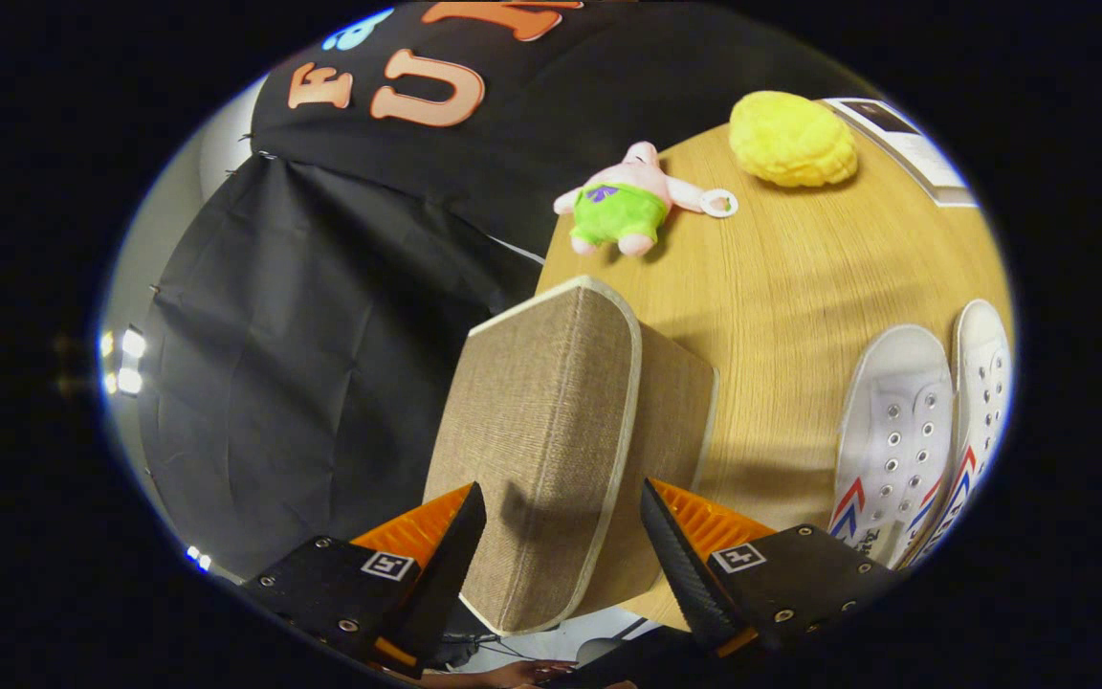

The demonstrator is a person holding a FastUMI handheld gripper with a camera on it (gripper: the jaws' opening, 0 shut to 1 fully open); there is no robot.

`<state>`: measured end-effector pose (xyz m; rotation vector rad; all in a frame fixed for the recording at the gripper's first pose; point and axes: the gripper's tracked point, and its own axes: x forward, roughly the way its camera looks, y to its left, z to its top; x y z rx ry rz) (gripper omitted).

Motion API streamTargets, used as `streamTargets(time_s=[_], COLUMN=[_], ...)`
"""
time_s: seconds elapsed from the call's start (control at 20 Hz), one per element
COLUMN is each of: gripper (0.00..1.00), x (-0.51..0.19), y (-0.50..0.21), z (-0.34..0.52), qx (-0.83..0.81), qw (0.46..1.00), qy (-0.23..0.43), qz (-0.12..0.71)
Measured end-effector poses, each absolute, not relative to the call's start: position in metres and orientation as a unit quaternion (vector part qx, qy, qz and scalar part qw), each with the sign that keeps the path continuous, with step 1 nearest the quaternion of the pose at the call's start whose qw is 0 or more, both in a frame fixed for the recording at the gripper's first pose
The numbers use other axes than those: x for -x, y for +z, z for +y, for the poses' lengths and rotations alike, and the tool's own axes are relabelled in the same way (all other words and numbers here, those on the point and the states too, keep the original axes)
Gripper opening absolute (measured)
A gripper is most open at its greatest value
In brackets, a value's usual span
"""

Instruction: Open the storage box then place both shoes into the box .Put the left shoe in first, then the right shoe, with the right side of both shoes facing outward in a uniform manner.

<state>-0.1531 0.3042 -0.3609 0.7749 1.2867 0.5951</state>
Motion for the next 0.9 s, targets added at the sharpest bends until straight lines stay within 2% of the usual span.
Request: streamTargets(time_s=[0.25, 0.45, 0.55, 0.65, 0.8, 0.9], gripper=[0.96, 0.95, 0.90, 0.90, 0.81, 0.73], x=[0.158, 0.153, 0.147, 0.144, 0.136, 0.127], y=[-0.369, -0.350, -0.339, -0.327, -0.314, -0.290], z=[0.323, 0.320, 0.309, 0.296, 0.290, 0.293], qx=[-0.438, -0.477, -0.490, -0.503, -0.525, -0.552], qw=[0.625, 0.604, 0.605, 0.606, 0.603, 0.591], qy=[0.260, 0.269, 0.268, 0.269, 0.264, 0.284], qz=[0.591, 0.579, 0.568, 0.555, 0.539, 0.514])
